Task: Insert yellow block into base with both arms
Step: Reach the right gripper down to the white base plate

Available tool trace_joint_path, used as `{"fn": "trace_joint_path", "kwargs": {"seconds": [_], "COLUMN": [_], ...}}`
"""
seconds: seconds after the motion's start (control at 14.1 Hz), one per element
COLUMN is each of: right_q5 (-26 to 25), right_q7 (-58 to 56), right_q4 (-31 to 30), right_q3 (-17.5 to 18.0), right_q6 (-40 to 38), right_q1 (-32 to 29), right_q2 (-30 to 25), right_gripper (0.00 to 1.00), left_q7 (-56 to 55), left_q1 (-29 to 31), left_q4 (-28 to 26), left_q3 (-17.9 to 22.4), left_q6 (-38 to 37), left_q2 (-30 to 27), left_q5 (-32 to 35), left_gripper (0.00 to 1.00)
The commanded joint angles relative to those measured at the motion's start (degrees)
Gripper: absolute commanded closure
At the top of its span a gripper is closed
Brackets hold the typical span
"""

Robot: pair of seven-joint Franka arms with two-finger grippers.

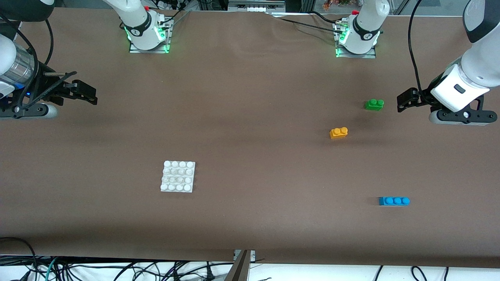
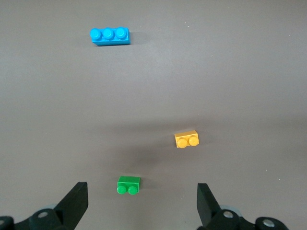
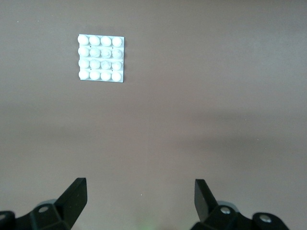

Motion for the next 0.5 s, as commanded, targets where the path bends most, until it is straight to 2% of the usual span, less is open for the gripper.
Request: {"fn": "trace_joint_path", "kwargs": {"seconds": [0.0,0.21,0.43], "right_q5": [2.12,4.68,4.77], "right_q7": [-0.73,-0.73,-0.56], "right_q4": [-0.22,0.04,-0.04], "right_q3": [-0.18,-0.09,0.00], "right_q6": [0.12,1.51,9.41], "right_q1": [-0.02,-0.02,1.37], "right_q2": [0.24,3.21,9.62], "right_gripper": [0.01,0.01,0.01], "left_q7": [0.87,0.87,0.87], "left_q1": [0.26,0.26,0.26], "left_q4": [1.65,1.65,1.56], "left_q3": [-0.02,-0.02,-0.02], "left_q6": [-1.43,-1.43,-1.43], "left_q2": [0.69,0.69,0.69], "left_q5": [-1.33,-1.33,-1.33], "left_gripper": [0.00,0.00,0.00]}}
